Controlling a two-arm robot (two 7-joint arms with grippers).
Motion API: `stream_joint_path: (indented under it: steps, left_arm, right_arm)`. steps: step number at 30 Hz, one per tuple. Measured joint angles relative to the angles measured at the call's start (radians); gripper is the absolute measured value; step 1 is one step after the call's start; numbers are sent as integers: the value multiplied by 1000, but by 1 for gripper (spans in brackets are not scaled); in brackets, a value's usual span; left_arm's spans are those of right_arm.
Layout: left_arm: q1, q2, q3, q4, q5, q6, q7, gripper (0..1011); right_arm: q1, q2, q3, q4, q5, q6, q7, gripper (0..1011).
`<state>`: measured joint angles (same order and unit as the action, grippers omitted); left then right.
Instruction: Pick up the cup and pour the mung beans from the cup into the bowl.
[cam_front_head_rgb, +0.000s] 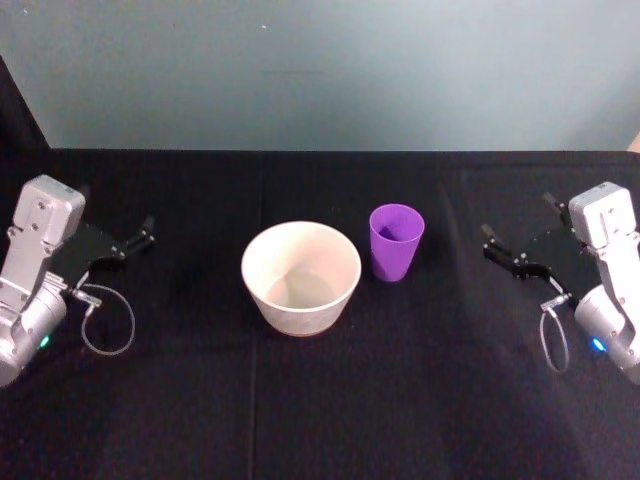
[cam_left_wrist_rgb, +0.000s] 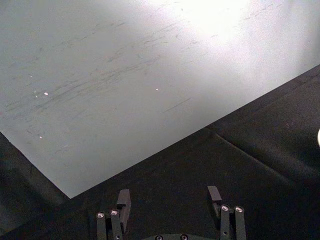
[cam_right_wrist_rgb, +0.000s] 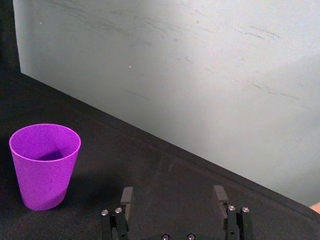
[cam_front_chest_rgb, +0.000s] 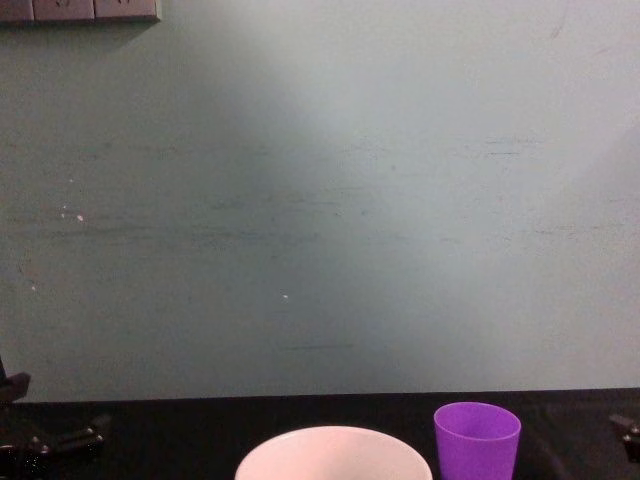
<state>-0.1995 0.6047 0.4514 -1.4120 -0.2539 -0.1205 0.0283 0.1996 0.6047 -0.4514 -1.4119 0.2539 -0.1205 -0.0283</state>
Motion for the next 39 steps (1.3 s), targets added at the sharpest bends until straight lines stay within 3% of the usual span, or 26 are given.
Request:
stream_joint_path:
  steps: [39]
  left_arm:
    - [0, 0, 0, 0, 0, 0, 0, 1000]
  right_arm:
    - [0, 0, 0, 0, 0, 0, 0, 1003]
